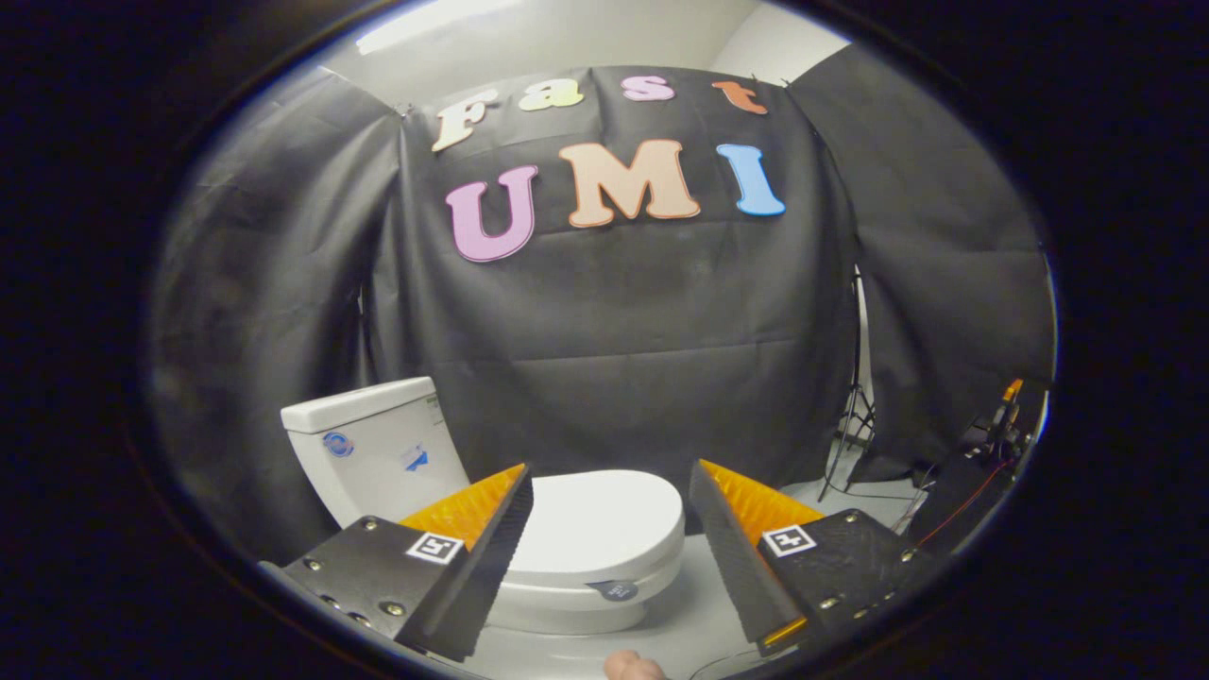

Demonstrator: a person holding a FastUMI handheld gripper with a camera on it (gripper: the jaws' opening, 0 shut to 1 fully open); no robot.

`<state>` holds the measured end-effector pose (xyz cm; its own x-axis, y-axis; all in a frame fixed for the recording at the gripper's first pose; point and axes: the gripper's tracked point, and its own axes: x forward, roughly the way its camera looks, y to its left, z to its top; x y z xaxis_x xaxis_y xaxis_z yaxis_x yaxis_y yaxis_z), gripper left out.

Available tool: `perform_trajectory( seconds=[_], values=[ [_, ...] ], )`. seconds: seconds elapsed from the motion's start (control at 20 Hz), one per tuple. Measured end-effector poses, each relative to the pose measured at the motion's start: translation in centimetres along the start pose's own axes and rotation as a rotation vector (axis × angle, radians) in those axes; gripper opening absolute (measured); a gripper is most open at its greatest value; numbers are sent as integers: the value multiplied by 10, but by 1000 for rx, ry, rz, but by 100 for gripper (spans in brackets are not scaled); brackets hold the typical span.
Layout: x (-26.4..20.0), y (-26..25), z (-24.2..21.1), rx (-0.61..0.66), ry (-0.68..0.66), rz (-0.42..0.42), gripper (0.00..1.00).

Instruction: Open the toilet lid.

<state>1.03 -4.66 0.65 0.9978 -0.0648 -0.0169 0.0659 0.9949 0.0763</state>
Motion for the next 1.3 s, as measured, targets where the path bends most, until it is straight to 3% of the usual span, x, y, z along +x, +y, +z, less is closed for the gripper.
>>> perform_trajectory(
  seconds=[0.45,0.9,1.2,1.3],
  values=[
    [3,-4,3,-28,-7,-4,99],
    [30,-19,-57,-100,70,-47,99],
    [52,-12,-93,-25,92,-19,99],
    [58,-16,-96,-54,90,-37,99]
  ],
)
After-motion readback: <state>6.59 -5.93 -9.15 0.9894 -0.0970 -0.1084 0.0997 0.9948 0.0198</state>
